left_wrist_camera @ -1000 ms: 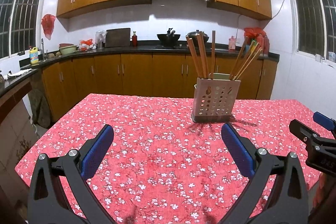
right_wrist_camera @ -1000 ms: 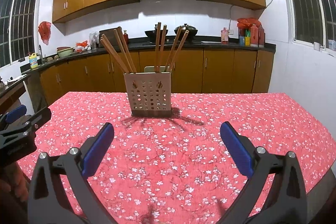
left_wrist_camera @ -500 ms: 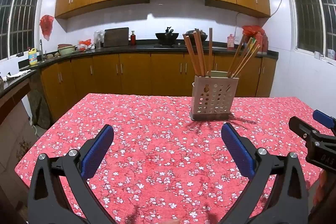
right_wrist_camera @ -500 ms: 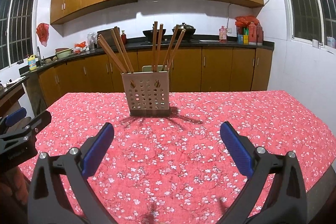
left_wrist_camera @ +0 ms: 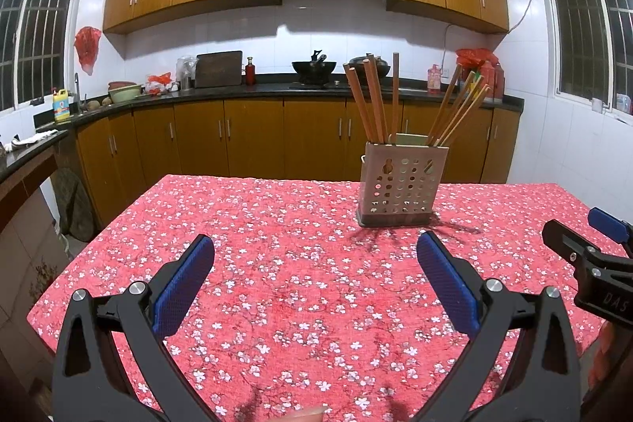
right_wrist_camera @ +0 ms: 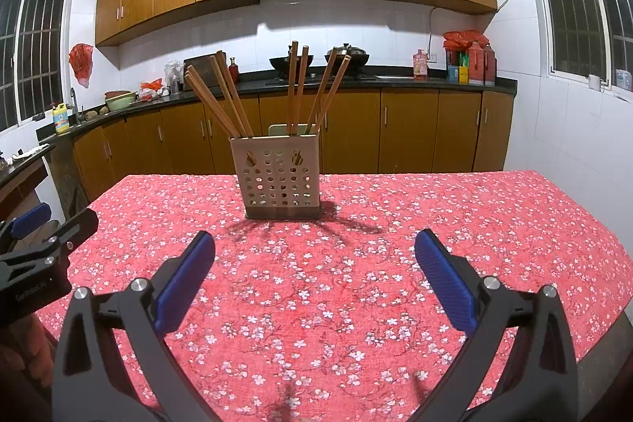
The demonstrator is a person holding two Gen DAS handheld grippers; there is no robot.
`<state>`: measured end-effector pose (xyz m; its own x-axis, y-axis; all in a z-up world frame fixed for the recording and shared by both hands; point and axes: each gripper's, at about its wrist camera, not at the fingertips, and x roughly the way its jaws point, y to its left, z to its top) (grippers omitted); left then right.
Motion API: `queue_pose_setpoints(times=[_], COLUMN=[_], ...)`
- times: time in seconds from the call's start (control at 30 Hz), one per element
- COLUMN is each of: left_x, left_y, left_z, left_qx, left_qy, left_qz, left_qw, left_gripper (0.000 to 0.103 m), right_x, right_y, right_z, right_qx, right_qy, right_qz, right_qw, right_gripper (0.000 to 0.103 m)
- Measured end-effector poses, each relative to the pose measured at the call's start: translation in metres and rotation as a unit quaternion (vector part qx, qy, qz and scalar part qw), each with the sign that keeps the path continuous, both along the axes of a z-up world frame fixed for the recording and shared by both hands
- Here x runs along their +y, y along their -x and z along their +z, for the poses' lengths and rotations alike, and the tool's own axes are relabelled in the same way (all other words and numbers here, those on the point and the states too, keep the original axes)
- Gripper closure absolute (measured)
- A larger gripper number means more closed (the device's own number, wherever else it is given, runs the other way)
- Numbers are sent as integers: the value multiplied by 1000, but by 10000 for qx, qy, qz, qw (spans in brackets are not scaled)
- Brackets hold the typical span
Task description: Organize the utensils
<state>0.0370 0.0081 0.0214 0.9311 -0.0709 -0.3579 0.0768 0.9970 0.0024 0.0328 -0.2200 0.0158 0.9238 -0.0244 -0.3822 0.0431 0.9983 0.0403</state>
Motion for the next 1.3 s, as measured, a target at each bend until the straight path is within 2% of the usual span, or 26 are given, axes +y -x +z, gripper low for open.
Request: queue_pose_setpoints(times=[1.3], left_x=[-1], left_y=[0], left_z=[0], left_qx=[7], left_qy=[-6], left_qz=[-2], left_qw=[10000], left_gripper=[2], right_x=[3], right_y=[0], right_z=[0], right_qx=[7], right_qy=[-19], right_qz=[-7], right_qw=[10000], right_gripper=[4])
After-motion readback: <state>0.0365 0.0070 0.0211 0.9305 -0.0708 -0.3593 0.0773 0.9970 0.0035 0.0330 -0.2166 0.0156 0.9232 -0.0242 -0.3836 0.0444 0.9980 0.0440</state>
